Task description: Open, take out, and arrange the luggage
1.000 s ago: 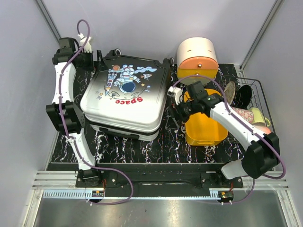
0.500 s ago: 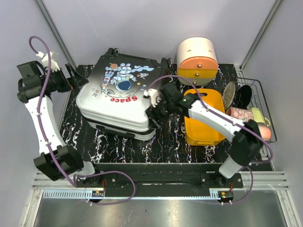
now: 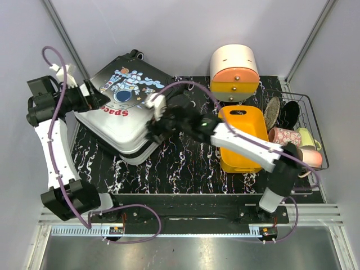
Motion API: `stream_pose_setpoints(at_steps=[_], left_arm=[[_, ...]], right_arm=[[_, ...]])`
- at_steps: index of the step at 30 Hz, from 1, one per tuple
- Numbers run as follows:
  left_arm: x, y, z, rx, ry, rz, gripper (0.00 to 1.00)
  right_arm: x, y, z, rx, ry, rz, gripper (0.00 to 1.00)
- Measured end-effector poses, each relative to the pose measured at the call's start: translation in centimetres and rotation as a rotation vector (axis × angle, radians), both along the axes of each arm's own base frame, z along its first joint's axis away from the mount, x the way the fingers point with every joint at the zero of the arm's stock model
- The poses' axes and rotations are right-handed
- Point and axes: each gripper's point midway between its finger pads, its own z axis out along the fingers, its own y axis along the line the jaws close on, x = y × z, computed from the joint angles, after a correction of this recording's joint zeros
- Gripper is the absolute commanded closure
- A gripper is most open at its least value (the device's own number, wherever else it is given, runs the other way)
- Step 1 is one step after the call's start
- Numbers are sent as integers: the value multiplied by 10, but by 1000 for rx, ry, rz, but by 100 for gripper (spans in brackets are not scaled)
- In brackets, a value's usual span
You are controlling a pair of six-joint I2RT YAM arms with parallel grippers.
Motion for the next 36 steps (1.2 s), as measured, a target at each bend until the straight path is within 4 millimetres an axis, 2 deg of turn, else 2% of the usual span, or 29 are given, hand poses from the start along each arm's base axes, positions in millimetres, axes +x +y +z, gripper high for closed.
stream_pose_setpoints(at_steps=[2,5,7,8,10,15,20,30,36], left_arm=[[-2,-12,-1,52,-17,-55,2],[-8,-39,-2,144,-47,-161,2],[-16,-61,-1,205,-84,-246,2],[-20,-69,-1,223,-99,-279,2],[-30,-82,-1,253,-122,-333,2],[-34,-90,-2,280,-140,-375,4],[-36,-93,-13,278,-116,-389,4],[-39,-94,-33,245,-50,-374,6],[-41,-95,-34,191,-26,-320,6]], right_arm=[[16,-35,20,46,-11,-86,21],[56,-104,41,101,-21,-274,19],[78,-146,42,110,-34,-396,19],[82,-161,36,101,-33,-438,19],[82,-175,20,75,-15,-465,22],[80,-180,-34,-17,61,-456,32],[104,-174,-68,-31,75,-472,44],[137,-151,-105,23,-12,-442,47],[154,-140,-129,7,-40,-420,50]])
